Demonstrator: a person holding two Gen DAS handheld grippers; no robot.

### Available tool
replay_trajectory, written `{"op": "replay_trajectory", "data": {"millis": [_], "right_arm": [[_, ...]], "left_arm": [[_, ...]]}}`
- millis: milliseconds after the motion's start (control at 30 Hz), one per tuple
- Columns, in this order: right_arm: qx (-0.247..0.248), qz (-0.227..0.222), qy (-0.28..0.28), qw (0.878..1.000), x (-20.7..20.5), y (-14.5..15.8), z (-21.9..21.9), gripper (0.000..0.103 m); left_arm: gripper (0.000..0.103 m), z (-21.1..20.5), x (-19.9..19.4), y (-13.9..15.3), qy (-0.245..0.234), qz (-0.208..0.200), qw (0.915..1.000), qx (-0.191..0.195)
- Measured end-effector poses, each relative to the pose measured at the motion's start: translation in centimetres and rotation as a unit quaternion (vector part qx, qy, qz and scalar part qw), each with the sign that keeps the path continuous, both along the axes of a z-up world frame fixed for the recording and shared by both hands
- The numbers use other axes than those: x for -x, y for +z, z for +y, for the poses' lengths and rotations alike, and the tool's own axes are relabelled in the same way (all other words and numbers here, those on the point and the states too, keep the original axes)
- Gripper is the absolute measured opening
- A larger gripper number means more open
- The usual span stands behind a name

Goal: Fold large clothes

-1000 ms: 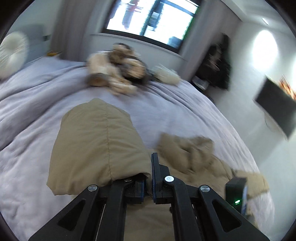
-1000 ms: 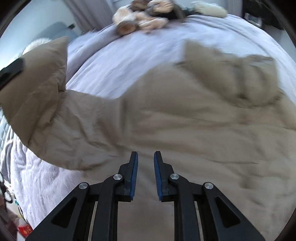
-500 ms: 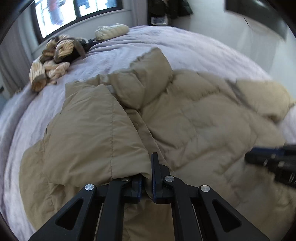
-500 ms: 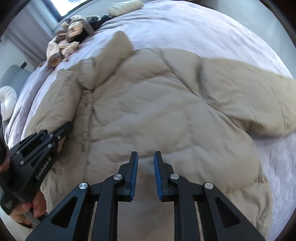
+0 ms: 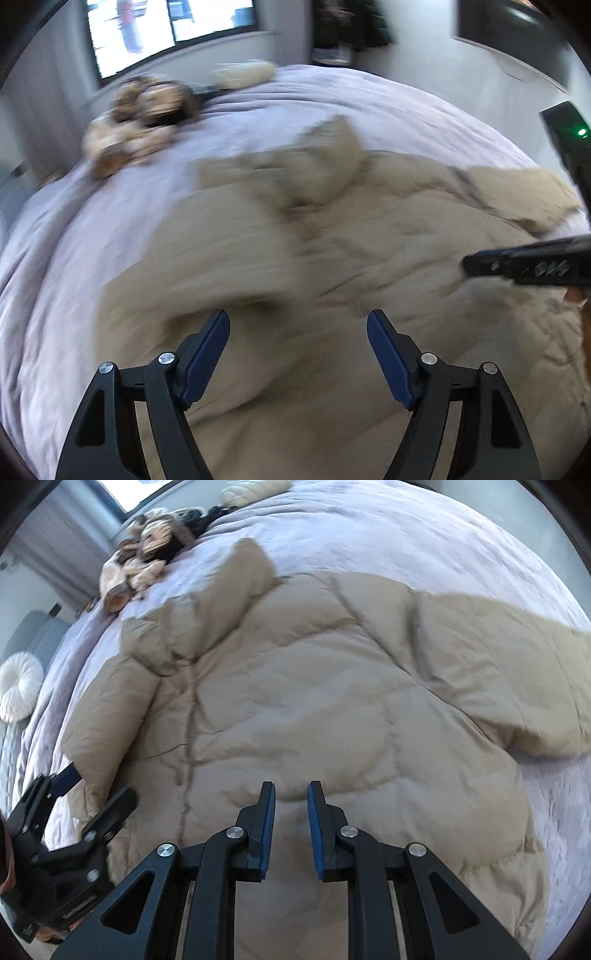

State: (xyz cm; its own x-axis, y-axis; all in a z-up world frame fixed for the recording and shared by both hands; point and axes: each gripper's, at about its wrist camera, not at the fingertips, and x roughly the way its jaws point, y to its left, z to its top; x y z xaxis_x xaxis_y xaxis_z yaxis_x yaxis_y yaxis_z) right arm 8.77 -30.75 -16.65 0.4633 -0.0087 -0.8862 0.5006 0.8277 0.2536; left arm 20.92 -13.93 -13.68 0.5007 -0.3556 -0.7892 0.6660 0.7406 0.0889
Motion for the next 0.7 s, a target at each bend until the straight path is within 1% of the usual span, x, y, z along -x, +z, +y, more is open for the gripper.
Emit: {"op": "replay_trajectory", "data": {"millis": [33,67,100,133,200,233,267,300,333,367,400,433,467,500,533,567,600,633,667,700], "right_arm": [[0.014,-0.006,0.022,1.0,-1.0,0.8,1.3,0.043],[0.028,-0.013,0.039,0.999,-1.7,1.6,2.4,0.07],[0.042,-0.027,0.062,0.997,-2.6,2.4,3.8,0.079],[0.06,-0.043,0.091,0.993,-3.5,3.3,5.5,0.082],[0.11,-0.052,0.146,0.982,-5.2,4.4,9.0,0.083],[0.158,-0.046,0.188,0.968,-6.5,4.5,11.8,0.083],[0.187,-0.04,0.215,0.958,-7.4,4.3,13.6,0.083],[0.226,-0.025,0.251,0.941,-8.6,3.5,16.0,0.083],[0.252,-0.013,0.267,0.93,-9.4,2.7,17.4,0.082],[0.289,-0.001,0.285,0.914,-10.4,1.5,19.0,0.082],[0.319,0.003,0.298,0.9,-11.2,0.5,20.2,0.082],[0.361,0.008,0.302,0.882,-12.3,-0.7,21.2,0.082],[0.388,0.013,0.296,0.873,-12.9,-1.4,21.5,0.082],[0.403,0.014,0.287,0.869,-13.5,-1.6,21.4,0.08],[0.402,0.008,0.264,0.877,-13.9,-1.5,20.6,0.057],[0.387,0.002,0.242,0.89,-14.1,-0.9,19.6,0.01],[0.365,-0.011,0.202,0.909,-13.7,0.2,18.0,0.001],[0.327,-0.033,0.158,0.931,-12.9,1.4,16.0,0.002],[0.29,-0.046,0.118,0.949,-12.1,2.3,14.1,0.002],[0.251,-0.054,0.08,0.963,-11.3,2.7,11.9,0.002]], "left_arm": [[0.078,1.6,-0.5,0.0,0.027,-0.001,0.9996,-0.004],[0.078,4.0,-1.0,-0.3,0.066,0.004,0.9977,-0.012],[0.078,5.4,-1.4,-0.6,0.09,0.008,0.9957,-0.018],[0.078,7.6,-1.8,-1.3,0.127,0.014,0.9914,-0.029],[0.078,11.1,-2.9,-3.1,0.187,0.036,0.98,-0.058],[0.078,12.4,-3.5,-4.0,0.21,0.051,0.9743,-0.065],[0.078,13.3,-4.0,-4.7,0.227,0.06,0.97,-0.063],[0.078,13.9,-4.4,-5.1,0.236,0.066,0.9676,-0.06],[0.078,14.4,-4.9,-5.7,0.25,0.07,0.9643,-0.054],[0.078,14.7,-5.4,-6.2,0.259,0.069,0.9623,-0.048],[0.078,14.7,-5.7,-6.7,0.266,0.069,0.9606,-0.043],[0.078,14.8,-6.1,-7.1,0.275,0.073,0.9579,-0.04],[0.078,14.8,-6.5,-7.5,0.285,0.081,0.9543,-0.036],[0.078,14.9,-6.7,-7.9,0.295,0.09,0.9508,-0.028],[0.078,15.0,-6.7,-8.3,0.302,0.097,0.9483,-0.021],[0.078,15.0,-6.6,-8.5,0.303,0.097,0.9478,-0.018],[0.078,14.9,-6.6,-8.4,0.303,0.095,0.9482,-0.017],[0.078,15.1,-6.5,-8.4,0.301,0.094,0.949,-0.015],[0.078,15.2,-6.6,-8.3,0.299,0.095,0.9493,-0.012],[0.078,15.2,-6.9,-8.4,0.299,0.098,0.9492,-0.01]]}}
